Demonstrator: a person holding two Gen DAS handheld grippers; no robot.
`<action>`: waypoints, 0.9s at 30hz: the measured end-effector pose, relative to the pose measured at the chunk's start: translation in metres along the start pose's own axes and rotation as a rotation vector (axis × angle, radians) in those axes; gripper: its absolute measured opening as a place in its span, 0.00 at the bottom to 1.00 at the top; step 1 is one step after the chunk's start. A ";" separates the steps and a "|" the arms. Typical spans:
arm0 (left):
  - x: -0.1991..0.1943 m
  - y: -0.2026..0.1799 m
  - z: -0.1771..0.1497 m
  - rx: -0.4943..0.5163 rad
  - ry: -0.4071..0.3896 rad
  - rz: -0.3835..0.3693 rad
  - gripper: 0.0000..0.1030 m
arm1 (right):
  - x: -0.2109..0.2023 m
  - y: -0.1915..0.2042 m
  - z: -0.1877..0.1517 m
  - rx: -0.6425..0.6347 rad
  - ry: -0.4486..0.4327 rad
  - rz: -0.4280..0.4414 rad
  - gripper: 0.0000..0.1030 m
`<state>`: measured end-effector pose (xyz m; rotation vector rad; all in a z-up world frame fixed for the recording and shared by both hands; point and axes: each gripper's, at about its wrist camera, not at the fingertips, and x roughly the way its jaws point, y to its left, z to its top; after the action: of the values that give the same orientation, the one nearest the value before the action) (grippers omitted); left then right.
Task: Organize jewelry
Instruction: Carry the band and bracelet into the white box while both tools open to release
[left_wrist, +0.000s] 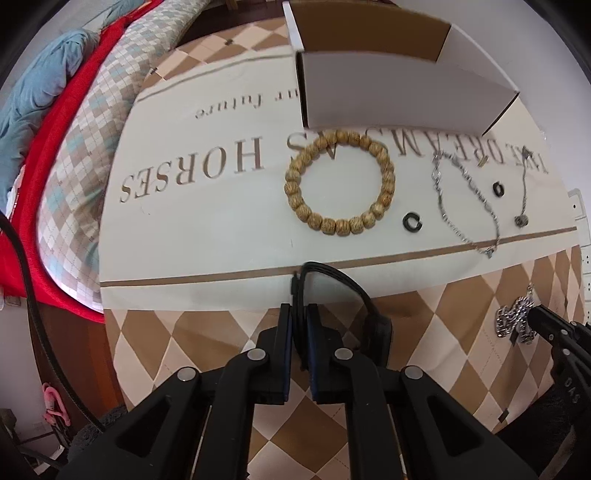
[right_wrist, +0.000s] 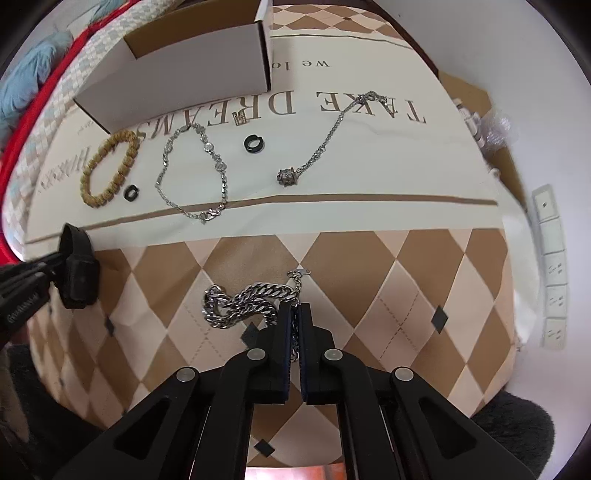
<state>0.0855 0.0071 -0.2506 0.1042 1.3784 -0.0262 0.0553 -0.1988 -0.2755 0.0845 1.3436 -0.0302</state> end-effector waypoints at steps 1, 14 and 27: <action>-0.005 0.001 -0.002 -0.003 -0.009 0.002 0.03 | -0.004 -0.001 0.006 0.006 -0.013 0.014 0.03; -0.061 0.008 0.030 -0.059 -0.112 -0.038 0.03 | -0.070 -0.005 0.040 0.035 -0.138 0.160 0.03; -0.117 0.013 0.074 -0.120 -0.235 -0.064 0.03 | -0.128 0.011 0.093 -0.015 -0.276 0.169 0.03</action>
<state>0.1368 0.0086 -0.1209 -0.0427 1.1456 -0.0094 0.1174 -0.1990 -0.1297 0.1752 1.0572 0.1076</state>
